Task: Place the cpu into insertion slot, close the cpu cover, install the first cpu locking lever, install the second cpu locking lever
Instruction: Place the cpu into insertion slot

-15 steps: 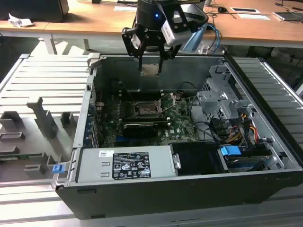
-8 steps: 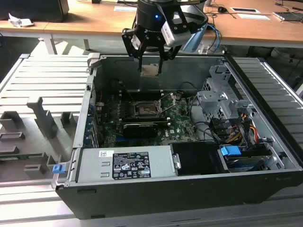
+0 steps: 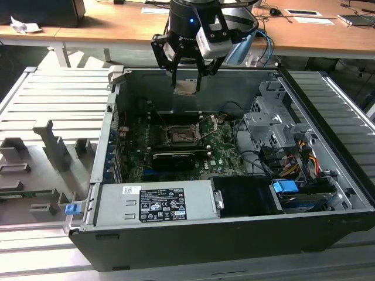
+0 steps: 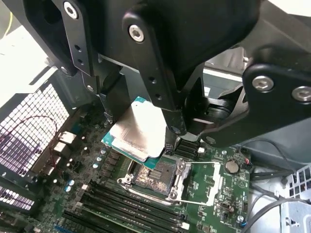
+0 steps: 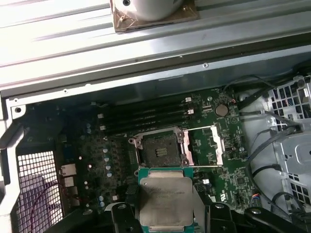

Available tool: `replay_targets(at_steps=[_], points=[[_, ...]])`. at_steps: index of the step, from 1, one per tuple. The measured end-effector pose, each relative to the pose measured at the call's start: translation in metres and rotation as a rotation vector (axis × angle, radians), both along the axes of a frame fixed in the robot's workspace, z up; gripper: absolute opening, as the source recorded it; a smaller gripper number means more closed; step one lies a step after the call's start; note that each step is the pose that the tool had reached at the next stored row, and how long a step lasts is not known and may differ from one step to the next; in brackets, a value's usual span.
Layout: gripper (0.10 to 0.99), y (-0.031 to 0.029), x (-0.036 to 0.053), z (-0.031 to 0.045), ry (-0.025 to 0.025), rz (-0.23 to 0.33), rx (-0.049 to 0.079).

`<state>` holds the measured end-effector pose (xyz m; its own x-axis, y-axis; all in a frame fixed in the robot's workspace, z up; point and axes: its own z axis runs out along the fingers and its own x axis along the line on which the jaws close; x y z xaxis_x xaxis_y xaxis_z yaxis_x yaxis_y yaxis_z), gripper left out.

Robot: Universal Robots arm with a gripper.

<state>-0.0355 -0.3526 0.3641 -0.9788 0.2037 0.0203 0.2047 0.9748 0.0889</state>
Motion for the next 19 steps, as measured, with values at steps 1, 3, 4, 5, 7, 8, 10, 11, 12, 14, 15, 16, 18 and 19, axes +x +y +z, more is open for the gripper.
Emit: replay_targets(at_steps=[1,3,4,5,7,8,10,11,12,14,15,16,18,19], points=[[0.529,0.0000,0.0000,0.0000,0.0001,-0.012,0.000],[0.529,0.0000,0.0000,-0.0002,0.0000,-0.046,0.000],[0.529,0.0000,0.0000,-0.0002,0.0000,-0.055,0.000],[0.529,0.0000,0.0000,-0.0002,0.0000,-0.065,0.000],[0.529,0.0000,0.0000,-0.0003,0.0001,-0.082,0.000],[0.529,0.0000,0.0000,-0.0003,0.0000,-0.087,0.000],[0.529,0.0000,0.0000,-0.0009,-0.0001,-0.095,0.000],[0.529,0.0000,0.0000,-0.0018,0.0000,-0.095,0.000],[0.529,0.0000,0.0000,-0.0028,0.0000,-0.095,0.000],[0.529,0.0000,0.0000,-0.0039,-0.0001,-0.095,0.000],[0.529,0.0000,0.0000,-0.0041,0.0001,-0.095,0.000],[0.529,0.0000,0.0000,-0.0044,0.0000,-0.095,0.000],[0.529,0.0000,0.0000,-0.0047,0.0001,-0.096,0.000],[0.529,0.0000,0.0000,-0.0048,0.0001,-0.096,0.000]])
